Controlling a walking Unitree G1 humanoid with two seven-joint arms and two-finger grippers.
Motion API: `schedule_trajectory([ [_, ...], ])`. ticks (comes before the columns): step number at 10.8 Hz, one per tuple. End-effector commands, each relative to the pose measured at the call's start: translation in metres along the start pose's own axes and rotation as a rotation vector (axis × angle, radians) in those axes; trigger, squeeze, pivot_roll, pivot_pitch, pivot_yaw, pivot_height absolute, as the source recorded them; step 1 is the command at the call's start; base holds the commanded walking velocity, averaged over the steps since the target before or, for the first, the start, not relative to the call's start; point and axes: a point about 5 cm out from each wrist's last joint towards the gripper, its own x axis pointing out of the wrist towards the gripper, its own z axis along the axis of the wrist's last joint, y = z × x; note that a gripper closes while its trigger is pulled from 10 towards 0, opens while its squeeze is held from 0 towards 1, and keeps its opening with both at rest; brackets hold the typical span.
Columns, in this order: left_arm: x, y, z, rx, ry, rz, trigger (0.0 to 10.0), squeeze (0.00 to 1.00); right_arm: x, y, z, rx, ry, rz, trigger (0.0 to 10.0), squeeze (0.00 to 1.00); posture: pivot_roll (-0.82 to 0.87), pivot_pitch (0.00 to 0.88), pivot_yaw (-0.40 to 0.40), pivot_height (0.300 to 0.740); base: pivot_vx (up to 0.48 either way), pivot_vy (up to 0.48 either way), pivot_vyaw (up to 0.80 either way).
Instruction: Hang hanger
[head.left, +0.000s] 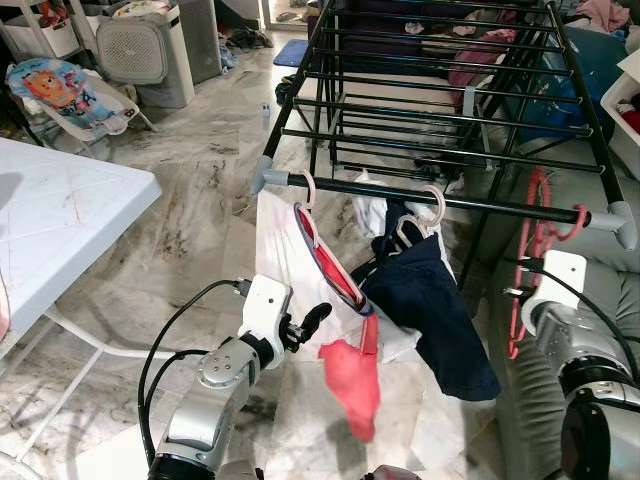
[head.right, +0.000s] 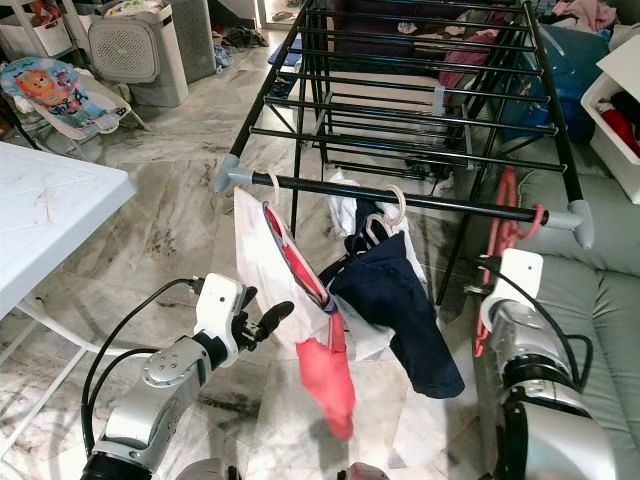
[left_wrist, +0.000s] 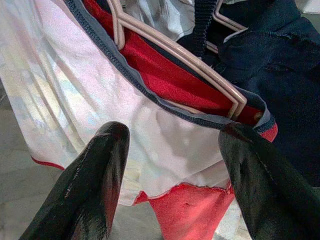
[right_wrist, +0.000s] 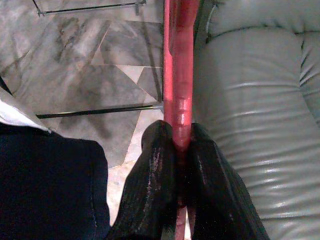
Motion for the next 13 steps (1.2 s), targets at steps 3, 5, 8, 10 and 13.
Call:
schedule_trajectory([
  [3, 0.000, 0.007, 0.005, 0.009, -0.001, 0.062, 10.0, 0.00, -0.001, -0.004, -0.009, 0.002, -0.030, -0.020, 10.0, 1.00, -0.02, 0.000, 0.012, 0.740, 0.000, 0.000, 0.00],
  [5, 0.000, 0.012, 0.004, 0.025, -0.003, 0.095, 10.0, 0.00, -0.002, -0.004, -0.004, -0.022, -0.083, -0.029, 10.0, 1.00, -0.02, 0.000, 0.023, 0.740, 0.000, 0.000, 0.00],
  [8, 0.001, 0.014, 0.007, 0.034, -0.010, 0.122, 10.0, 0.00, -0.014, -0.003, 0.002, -0.090, -0.258, -0.037, 10.0, 1.00, -0.03, 0.000, 0.029, 0.740, 0.000, 0.000, 0.00],
  [10, 0.001, 0.015, 0.005, 0.025, -0.002, 0.115, 10.0, 0.00, -0.030, -0.009, -0.004, -0.103, -0.338, -0.081, 10.0, 1.00, -0.04, 0.000, 0.035, 0.740, 0.000, 0.000, 0.00],
  [13, -0.003, 0.020, 0.001, 0.031, 0.008, 0.121, 10.0, 0.00, -0.049, -0.024, -0.010, -0.118, -0.409, -0.154, 10.0, 1.00, -0.05, 0.000, 0.037, 0.740, 0.000, 0.000, 0.00],
])
